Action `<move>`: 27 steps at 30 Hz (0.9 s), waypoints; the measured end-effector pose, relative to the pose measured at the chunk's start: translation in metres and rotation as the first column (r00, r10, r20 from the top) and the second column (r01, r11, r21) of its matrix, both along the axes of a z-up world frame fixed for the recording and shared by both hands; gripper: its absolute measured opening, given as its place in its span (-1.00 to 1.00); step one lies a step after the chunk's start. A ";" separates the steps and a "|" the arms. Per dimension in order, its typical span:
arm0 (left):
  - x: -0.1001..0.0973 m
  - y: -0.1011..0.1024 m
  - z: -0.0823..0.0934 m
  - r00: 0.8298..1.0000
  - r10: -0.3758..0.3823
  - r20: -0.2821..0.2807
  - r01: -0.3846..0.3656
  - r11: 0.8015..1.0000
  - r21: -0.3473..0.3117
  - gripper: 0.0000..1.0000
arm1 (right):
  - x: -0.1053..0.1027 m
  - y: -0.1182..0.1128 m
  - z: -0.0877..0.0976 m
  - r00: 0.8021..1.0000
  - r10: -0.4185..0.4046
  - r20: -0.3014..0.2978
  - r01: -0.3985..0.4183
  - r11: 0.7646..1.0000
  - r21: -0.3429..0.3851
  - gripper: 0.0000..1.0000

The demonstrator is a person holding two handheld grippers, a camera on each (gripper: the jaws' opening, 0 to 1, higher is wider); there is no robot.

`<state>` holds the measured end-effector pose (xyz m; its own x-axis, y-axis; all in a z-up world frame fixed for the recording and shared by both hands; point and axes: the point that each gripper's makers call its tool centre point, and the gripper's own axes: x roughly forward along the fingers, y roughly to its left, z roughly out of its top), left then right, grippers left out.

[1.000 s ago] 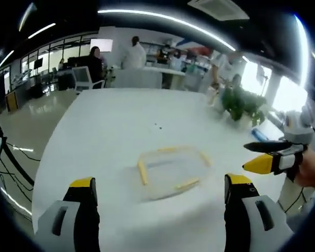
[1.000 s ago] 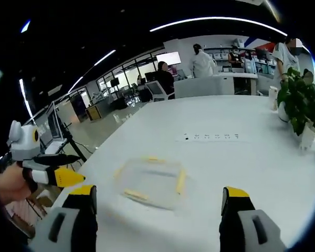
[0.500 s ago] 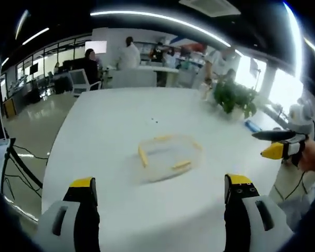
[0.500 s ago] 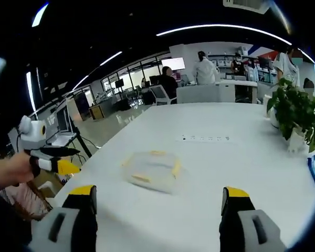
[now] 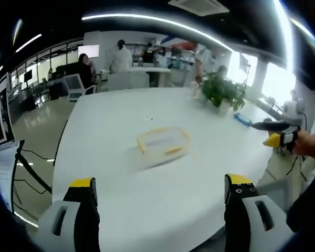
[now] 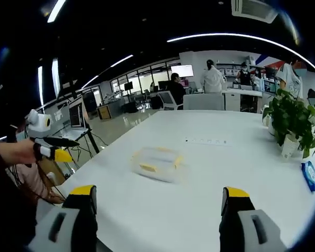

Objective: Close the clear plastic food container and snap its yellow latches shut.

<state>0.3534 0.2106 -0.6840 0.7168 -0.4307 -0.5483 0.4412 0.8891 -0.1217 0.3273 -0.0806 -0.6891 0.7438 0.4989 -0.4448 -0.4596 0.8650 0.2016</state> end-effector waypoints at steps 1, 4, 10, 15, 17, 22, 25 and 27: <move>-0.005 0.004 0.001 1.000 0.000 0.001 0.000 1.000 0.009 0.98 | -0.006 -0.003 -0.002 1.000 0.000 0.003 0.000 1.000 -0.005 0.99; -0.014 0.013 -0.003 1.000 -0.002 0.013 0.002 0.999 0.043 0.98 | -0.020 -0.012 -0.008 1.000 0.011 0.012 -0.010 1.000 -0.023 0.99; -0.034 0.017 -0.015 1.000 0.003 -0.005 -0.003 1.000 0.013 0.98 | -0.037 -0.038 -0.025 1.000 -0.014 0.002 0.014 0.999 -0.049 0.99; -0.048 0.021 -0.024 1.000 -0.003 -0.017 0.003 1.000 0.021 0.98 | -0.042 -0.048 -0.025 0.999 -0.036 -0.002 0.036 0.998 -0.045 0.99; -0.052 0.022 -0.024 1.000 -0.013 -0.005 0.013 0.999 0.045 0.98 | -0.041 -0.050 -0.023 0.999 -0.048 0.000 0.048 0.998 -0.033 0.99; -0.058 0.025 -0.027 1.000 -0.017 -0.006 0.017 0.997 0.071 0.98 | -0.040 -0.045 -0.024 0.999 -0.033 0.002 0.033 0.999 -0.034 0.99; -0.059 0.023 -0.026 1.000 -0.027 0.002 0.027 0.998 0.060 0.98 | -0.040 -0.041 -0.024 1.000 -0.021 -0.001 0.021 0.999 -0.029 0.99; -0.060 0.024 -0.026 1.000 -0.018 -0.001 0.018 0.999 0.050 0.98 | -0.039 -0.038 -0.022 1.000 -0.020 0.006 0.020 1.000 -0.016 0.99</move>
<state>0.2933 0.2351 -0.7099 0.7092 -0.4152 -0.5697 0.4569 0.8862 -0.0770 0.2879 -0.1188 -0.7109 0.7562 0.4765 -0.4484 -0.4430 0.8772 0.1851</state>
